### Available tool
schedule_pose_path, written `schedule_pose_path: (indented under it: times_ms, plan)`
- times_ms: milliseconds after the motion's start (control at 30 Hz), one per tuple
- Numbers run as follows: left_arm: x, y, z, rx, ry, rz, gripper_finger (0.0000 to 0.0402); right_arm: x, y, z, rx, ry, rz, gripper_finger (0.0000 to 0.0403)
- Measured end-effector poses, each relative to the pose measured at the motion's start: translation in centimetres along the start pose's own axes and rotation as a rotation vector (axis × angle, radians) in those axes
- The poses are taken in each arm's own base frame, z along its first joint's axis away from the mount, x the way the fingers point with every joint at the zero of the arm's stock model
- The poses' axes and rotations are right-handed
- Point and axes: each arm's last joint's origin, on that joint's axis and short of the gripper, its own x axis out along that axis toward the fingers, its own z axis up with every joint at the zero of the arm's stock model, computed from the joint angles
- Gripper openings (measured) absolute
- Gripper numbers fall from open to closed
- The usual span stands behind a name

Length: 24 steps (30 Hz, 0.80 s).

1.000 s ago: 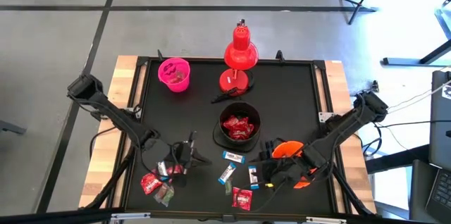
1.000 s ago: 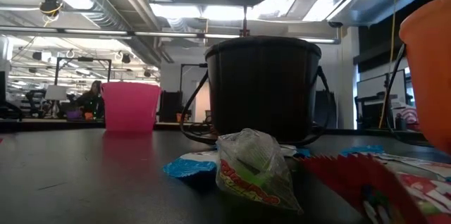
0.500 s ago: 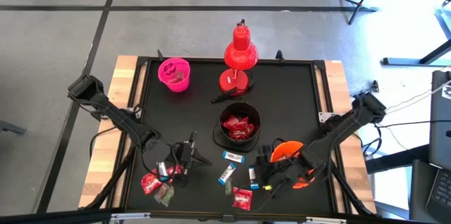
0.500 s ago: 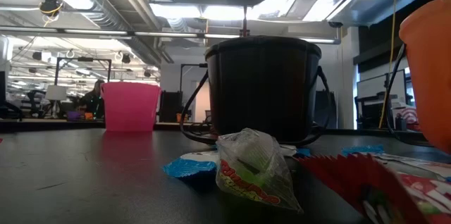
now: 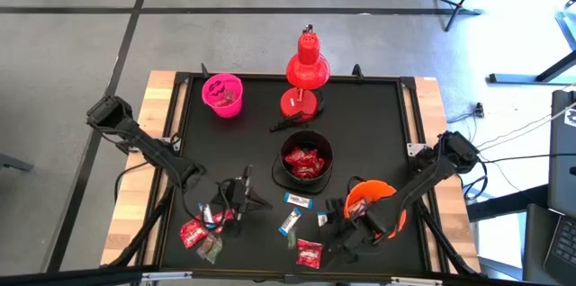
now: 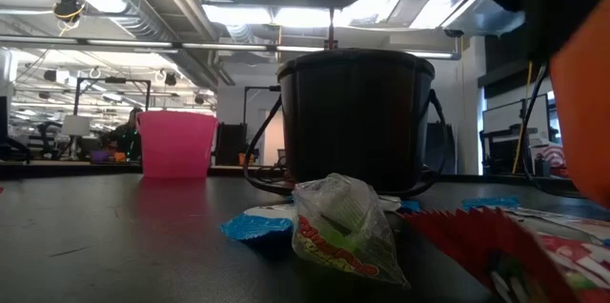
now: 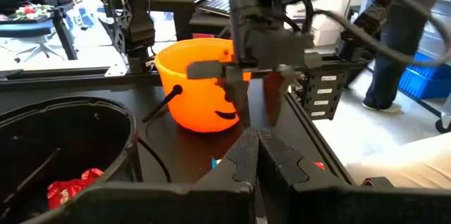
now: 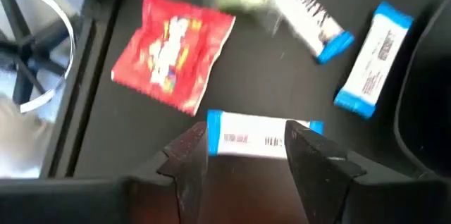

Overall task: Organize candy in baskets
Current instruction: Put the white chocolate into the orange bucket

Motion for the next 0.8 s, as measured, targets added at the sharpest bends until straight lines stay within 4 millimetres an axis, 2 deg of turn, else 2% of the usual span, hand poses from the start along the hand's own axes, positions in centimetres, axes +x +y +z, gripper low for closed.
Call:
schedule_pose_path:
  times_ms: [267,400,633,800]
  plan:
    - [0.0,0.0,0.0,-0.002,-0.005,0.003,0.0000,0.7,-0.1,-0.2,-0.099,0.039,0.008,0.0185]
    - [0.1,0.1,0.1,-0.002,-0.007,0.006,0.0000,1.7,-0.3,-0.1,-0.161,0.060,0.037,0.0185]
    - [0.1,0.3,0.1,-0.003,-0.009,0.010,0.0000,3.4,-0.5,0.2,-0.316,0.096,0.033,0.0185]
    - [0.1,0.3,0.1,-0.004,-0.008,0.003,0.0000,4.1,-0.6,-0.1,-0.469,0.148,-0.038,0.0185]
